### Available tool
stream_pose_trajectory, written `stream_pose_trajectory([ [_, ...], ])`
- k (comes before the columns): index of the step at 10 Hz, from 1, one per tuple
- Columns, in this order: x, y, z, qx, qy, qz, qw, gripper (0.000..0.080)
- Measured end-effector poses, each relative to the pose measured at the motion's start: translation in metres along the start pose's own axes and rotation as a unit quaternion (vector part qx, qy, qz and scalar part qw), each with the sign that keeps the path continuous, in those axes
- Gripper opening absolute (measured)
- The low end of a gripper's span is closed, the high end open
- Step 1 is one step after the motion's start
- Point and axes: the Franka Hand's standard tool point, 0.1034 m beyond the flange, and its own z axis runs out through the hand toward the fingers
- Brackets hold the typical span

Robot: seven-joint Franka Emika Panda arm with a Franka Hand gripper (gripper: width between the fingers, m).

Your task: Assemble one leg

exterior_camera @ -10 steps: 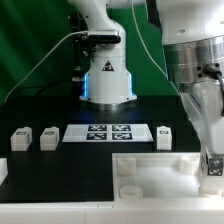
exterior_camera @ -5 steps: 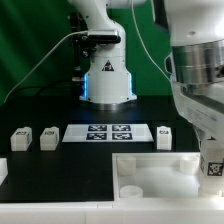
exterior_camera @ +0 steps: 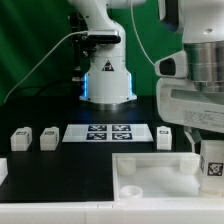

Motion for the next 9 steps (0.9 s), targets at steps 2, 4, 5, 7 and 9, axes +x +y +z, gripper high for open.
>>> stream_pose_trajectory([
  [2, 0.0050, -0.0064, -0.0072, -0.029, 0.023, -0.145, 0.989, 0.0649],
  [4, 0.0045, -0.0063, -0.0060, -0.026, 0.022, -0.167, 0.985, 0.0640],
  [5, 0.0044, -0.0064, -0.0059, -0.026, 0.022, -0.168, 0.985, 0.0640],
  [7, 0.0033, -0.0062, -0.0053, -0.024, 0.021, -0.105, 0.994, 0.0307],
  [9, 0.0048, -0.0031, -0.0045, -0.021, 0.019, -0.007, 1.000, 0.0300],
])
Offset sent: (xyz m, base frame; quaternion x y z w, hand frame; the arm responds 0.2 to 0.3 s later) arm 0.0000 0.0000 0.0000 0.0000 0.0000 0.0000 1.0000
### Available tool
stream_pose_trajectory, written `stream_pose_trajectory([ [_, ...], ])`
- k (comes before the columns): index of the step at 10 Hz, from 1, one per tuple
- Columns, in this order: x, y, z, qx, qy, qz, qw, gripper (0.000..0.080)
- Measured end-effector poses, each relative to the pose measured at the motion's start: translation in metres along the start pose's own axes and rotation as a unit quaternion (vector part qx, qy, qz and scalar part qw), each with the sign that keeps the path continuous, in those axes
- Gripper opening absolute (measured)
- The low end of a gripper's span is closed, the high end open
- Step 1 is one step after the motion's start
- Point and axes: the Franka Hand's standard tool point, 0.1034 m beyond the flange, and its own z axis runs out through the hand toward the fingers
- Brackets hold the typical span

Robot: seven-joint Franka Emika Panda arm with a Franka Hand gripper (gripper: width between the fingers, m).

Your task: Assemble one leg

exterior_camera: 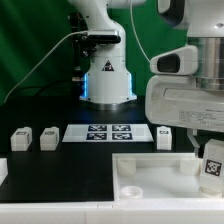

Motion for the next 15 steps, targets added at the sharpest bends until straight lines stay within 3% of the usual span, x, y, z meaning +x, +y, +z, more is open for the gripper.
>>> stream_pose_trajectory([
  [3, 0.0068, 0.0034, 0.0019, 0.023, -0.023, 0.194, 0.981, 0.0298],
  [5, 0.0065, 0.0045, 0.0028, 0.044, -0.036, 0.349, 0.935, 0.0298],
  [6, 0.0045, 0.0023, 0.0037, 0.054, -0.047, 0.442, 0.894, 0.0298],
  [7, 0.0027, 0.0005, 0.0043, 0.053, -0.050, 0.475, 0.877, 0.0298],
  [10, 0.0019, 0.0006, 0.0051, 0.054, -0.048, 0.442, 0.894, 0.0364],
  [11, 0.0004, 0.0009, 0.0063, 0.054, -0.045, 0.388, 0.919, 0.0569],
  [12, 0.0009, 0.0017, 0.0064, 0.055, -0.036, 0.294, 0.954, 0.0627],
  [14, 0.0068, 0.0045, 0.0026, 0.055, -0.017, 0.147, 0.987, 0.0643],
  [15, 0.0076, 0.0033, 0.0015, 0.058, -0.012, 0.102, 0.993, 0.0648],
])
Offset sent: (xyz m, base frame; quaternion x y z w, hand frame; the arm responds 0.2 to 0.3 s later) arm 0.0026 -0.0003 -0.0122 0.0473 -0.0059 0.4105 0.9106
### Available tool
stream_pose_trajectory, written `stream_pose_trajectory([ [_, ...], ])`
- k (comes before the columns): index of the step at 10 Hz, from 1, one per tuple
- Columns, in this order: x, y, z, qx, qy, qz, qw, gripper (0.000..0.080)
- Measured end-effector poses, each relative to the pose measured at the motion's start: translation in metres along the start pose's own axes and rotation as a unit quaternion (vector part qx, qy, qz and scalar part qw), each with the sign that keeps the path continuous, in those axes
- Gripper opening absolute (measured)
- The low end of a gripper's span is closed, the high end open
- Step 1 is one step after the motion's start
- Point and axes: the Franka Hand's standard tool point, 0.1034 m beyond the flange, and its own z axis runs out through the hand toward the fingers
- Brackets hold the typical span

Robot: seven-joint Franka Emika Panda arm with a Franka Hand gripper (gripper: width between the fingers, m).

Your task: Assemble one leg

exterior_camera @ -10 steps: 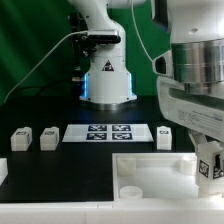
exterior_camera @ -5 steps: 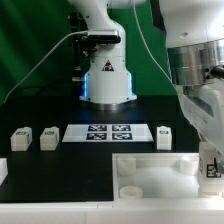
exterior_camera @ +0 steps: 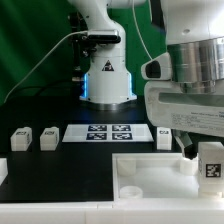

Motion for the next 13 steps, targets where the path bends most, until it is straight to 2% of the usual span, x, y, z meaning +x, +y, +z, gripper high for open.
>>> stream_pose_trajectory([
  [2, 0.0008, 0.0012, 0.0010, -0.001, 0.000, -0.103, 0.995, 0.0649],
  [3, 0.0021, 0.0015, 0.0015, -0.007, 0.004, -0.169, 0.986, 0.0649],
  [4, 0.0044, 0.0011, 0.0024, -0.022, 0.013, -0.265, 0.964, 0.0649],
  [5, 0.0042, -0.0003, 0.0022, -0.026, 0.017, -0.292, 0.956, 0.0649],
  [6, 0.0054, 0.0010, 0.0024, -0.027, 0.017, -0.293, 0.956, 0.0613],
  [7, 0.0054, 0.0012, 0.0024, -0.027, 0.017, -0.292, 0.956, 0.0613],
  [8, 0.0049, 0.0008, 0.0025, -0.026, 0.016, -0.282, 0.959, 0.0408],
  [9, 0.0045, 0.0012, 0.0028, -0.024, 0.016, -0.235, 0.971, 0.0408],
  [10, 0.0051, 0.0018, 0.0028, -0.023, 0.017, -0.190, 0.981, 0.0292],
  [13, 0.0070, 0.0044, 0.0034, -0.019, 0.019, -0.024, 0.999, 0.0292],
])
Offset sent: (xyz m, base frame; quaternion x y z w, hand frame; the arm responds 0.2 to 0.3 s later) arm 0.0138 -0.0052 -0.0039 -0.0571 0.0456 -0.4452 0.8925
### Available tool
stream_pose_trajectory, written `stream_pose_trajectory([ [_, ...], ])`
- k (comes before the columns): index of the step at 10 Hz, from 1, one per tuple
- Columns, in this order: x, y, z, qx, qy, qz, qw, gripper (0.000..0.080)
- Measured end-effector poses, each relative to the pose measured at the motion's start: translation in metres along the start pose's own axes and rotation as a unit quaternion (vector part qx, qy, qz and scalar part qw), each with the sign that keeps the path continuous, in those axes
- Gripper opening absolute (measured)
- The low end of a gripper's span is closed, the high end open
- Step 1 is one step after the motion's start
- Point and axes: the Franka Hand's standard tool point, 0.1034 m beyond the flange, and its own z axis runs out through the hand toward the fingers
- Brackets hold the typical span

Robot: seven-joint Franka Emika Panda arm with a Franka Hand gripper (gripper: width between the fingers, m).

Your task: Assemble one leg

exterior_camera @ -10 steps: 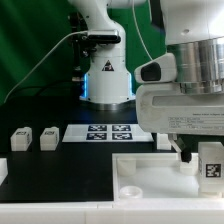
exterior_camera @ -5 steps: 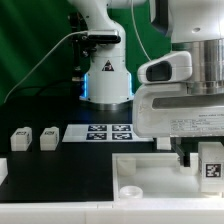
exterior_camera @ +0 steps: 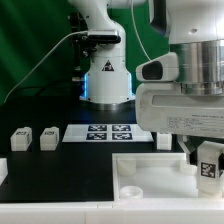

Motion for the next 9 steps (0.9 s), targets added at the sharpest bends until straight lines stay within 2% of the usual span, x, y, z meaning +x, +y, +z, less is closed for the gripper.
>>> stream_pose_trajectory([
  [1, 0.0010, 0.0017, 0.0005, 0.002, -0.002, 0.077, 0.997, 0.0292],
  [3, 0.0020, 0.0068, 0.0008, 0.019, -0.015, 0.235, 0.972, 0.0292],
  [4, 0.0022, 0.0096, 0.0011, 0.035, -0.027, 0.297, 0.954, 0.0295],
  [5, 0.0013, 0.0106, 0.0013, 0.042, -0.040, 0.384, 0.921, 0.0295],
  [6, -0.0010, 0.0111, 0.0013, 0.043, -0.048, 0.433, 0.899, 0.0297],
  [9, -0.0023, 0.0109, 0.0022, 0.043, -0.047, 0.409, 0.910, 0.0329],
])
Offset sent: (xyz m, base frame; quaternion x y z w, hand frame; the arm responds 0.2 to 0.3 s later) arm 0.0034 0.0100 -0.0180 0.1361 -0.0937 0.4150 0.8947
